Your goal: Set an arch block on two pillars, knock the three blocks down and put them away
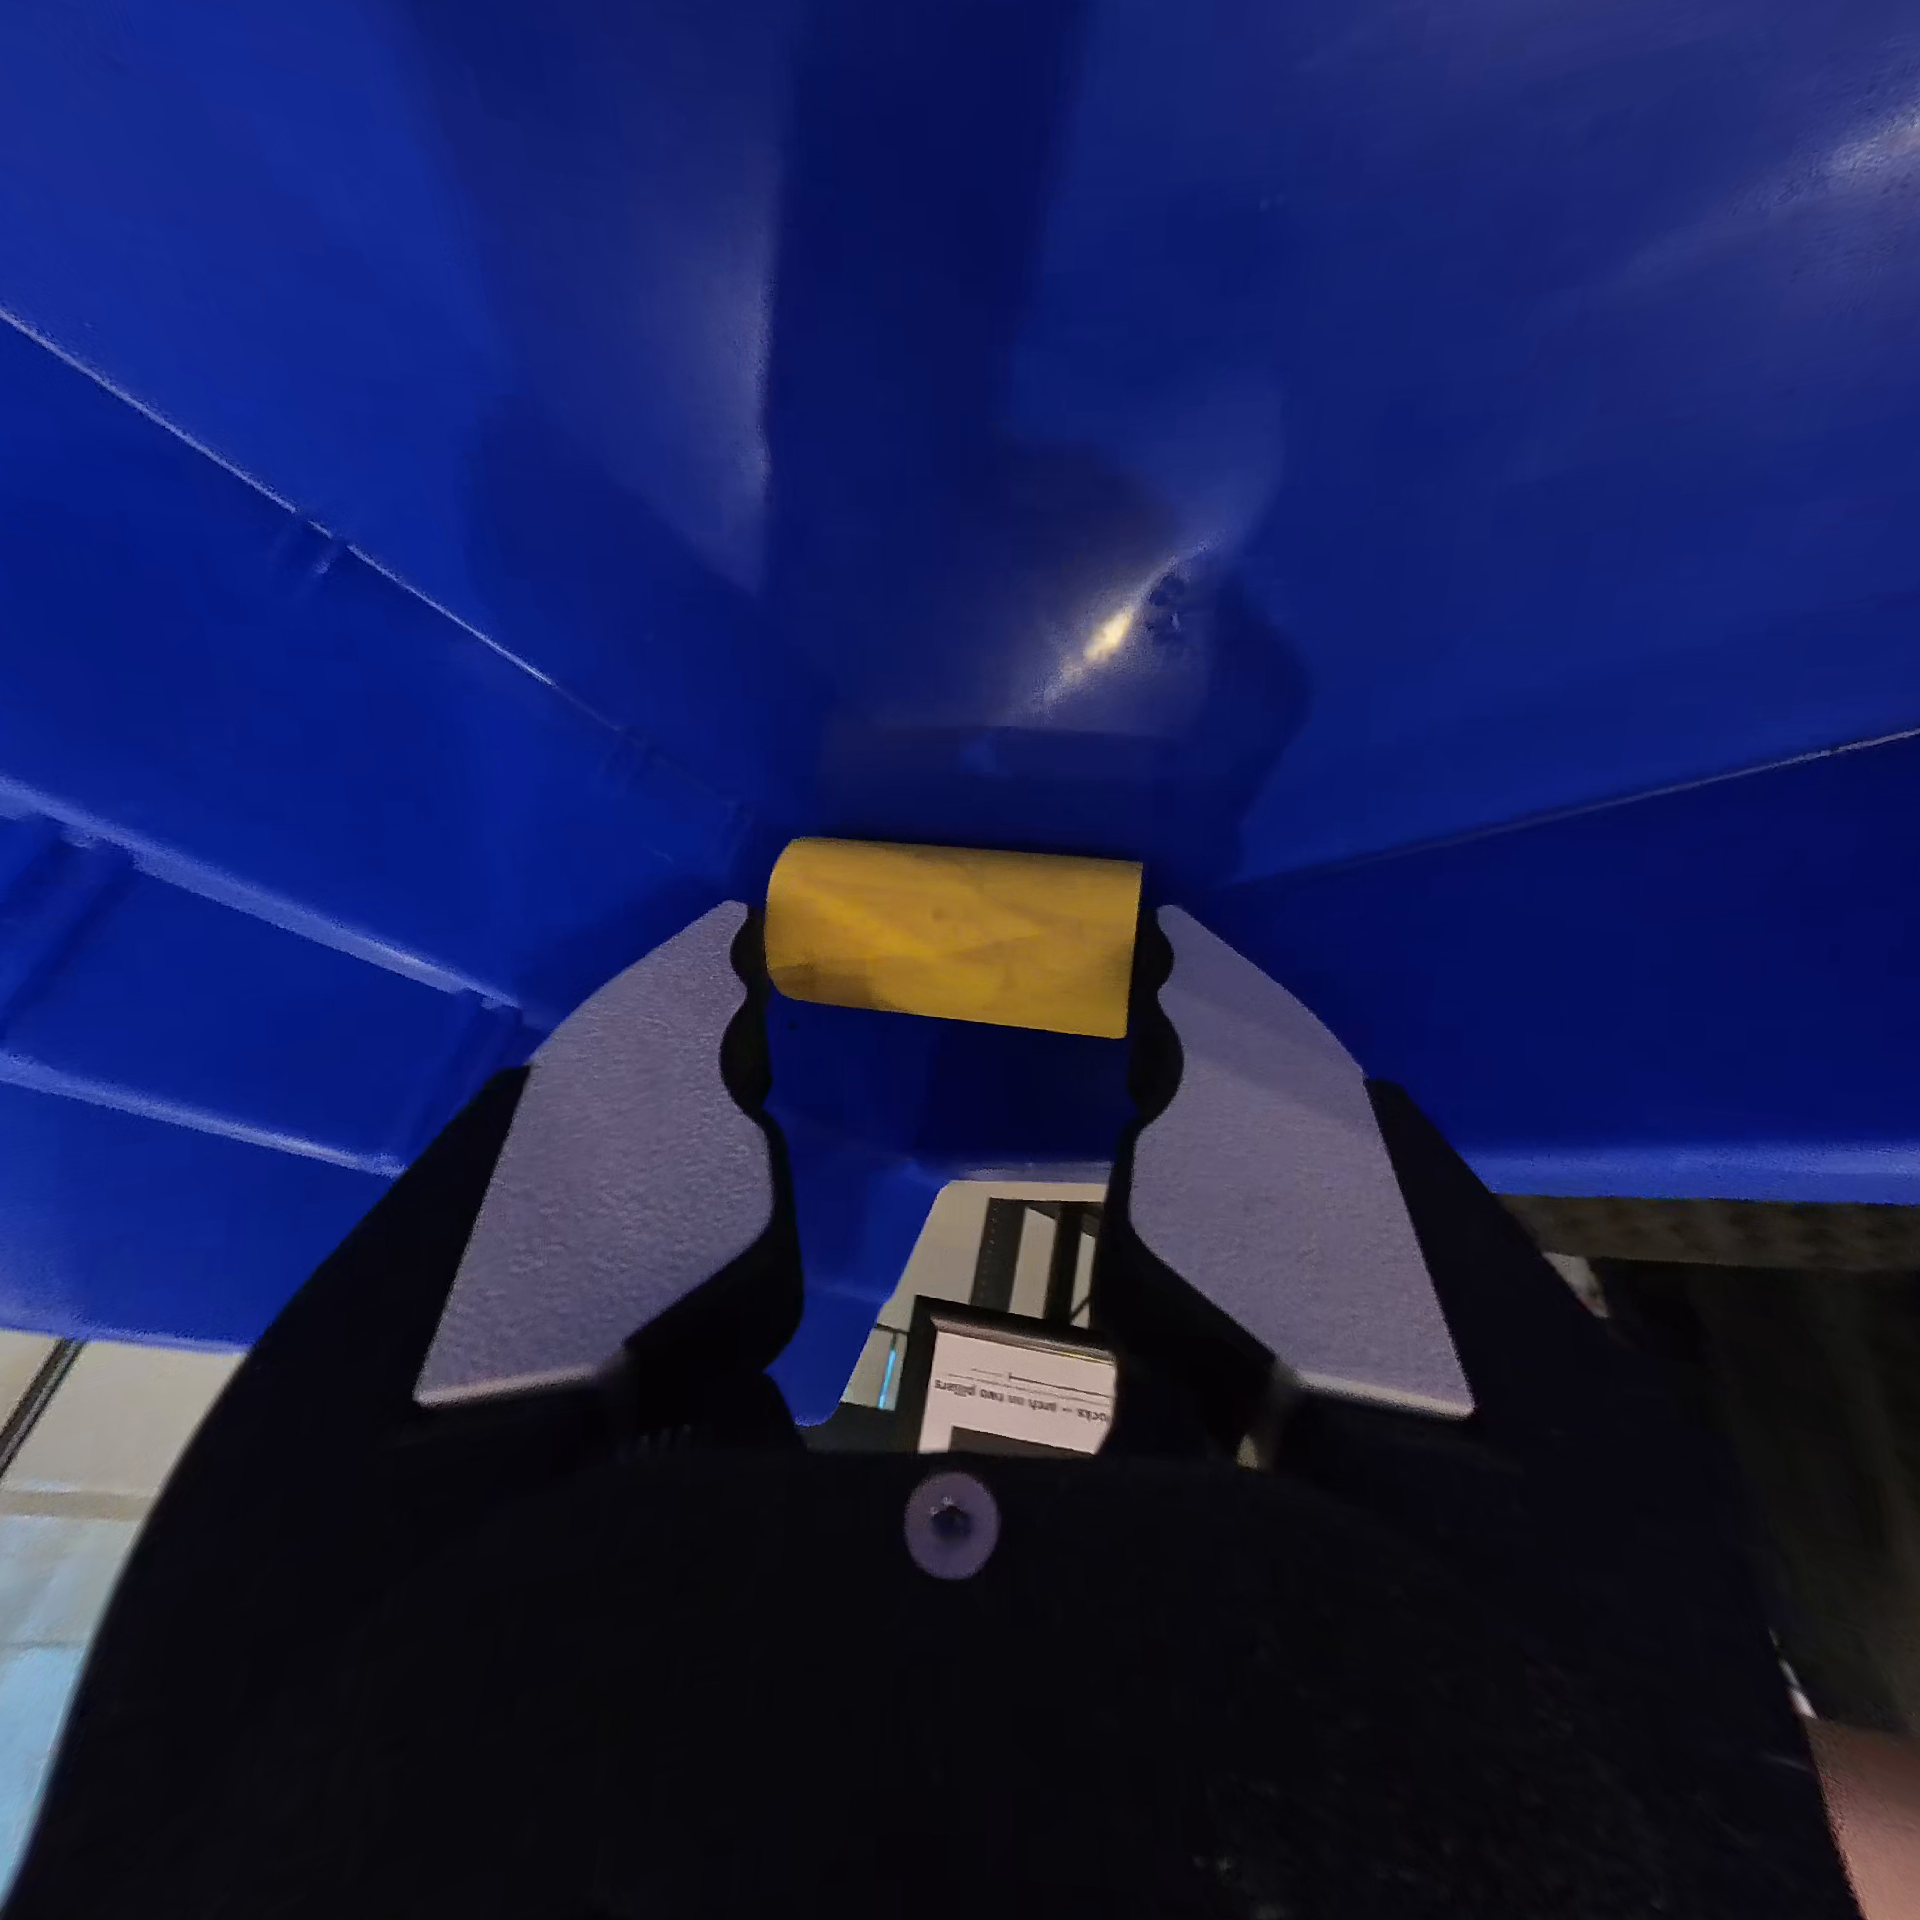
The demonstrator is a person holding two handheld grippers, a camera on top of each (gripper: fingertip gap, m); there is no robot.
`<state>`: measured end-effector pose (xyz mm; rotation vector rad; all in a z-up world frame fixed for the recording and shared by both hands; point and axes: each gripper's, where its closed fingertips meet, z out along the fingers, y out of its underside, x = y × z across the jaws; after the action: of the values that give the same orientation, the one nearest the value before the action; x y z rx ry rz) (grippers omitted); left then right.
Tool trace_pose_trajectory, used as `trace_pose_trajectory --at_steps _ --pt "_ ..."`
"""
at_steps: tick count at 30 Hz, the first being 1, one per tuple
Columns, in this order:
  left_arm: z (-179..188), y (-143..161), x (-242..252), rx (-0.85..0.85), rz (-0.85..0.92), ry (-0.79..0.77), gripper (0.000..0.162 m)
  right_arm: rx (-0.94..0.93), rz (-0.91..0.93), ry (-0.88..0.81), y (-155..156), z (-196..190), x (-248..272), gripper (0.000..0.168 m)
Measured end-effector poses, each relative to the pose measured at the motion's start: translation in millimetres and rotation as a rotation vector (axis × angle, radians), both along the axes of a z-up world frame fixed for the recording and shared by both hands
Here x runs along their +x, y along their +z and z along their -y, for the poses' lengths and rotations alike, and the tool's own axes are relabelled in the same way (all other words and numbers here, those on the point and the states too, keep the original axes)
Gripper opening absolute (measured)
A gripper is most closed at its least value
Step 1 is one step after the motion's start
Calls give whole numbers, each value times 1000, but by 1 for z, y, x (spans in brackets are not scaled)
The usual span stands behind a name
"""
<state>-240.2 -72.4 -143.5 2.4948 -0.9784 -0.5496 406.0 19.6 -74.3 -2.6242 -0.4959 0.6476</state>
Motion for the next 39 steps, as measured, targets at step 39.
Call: trace_pose_trajectory --at_steps 39 --pt "3 202 368 1203 1385 -928 67 2 -1022 486 136 82 -291 35"
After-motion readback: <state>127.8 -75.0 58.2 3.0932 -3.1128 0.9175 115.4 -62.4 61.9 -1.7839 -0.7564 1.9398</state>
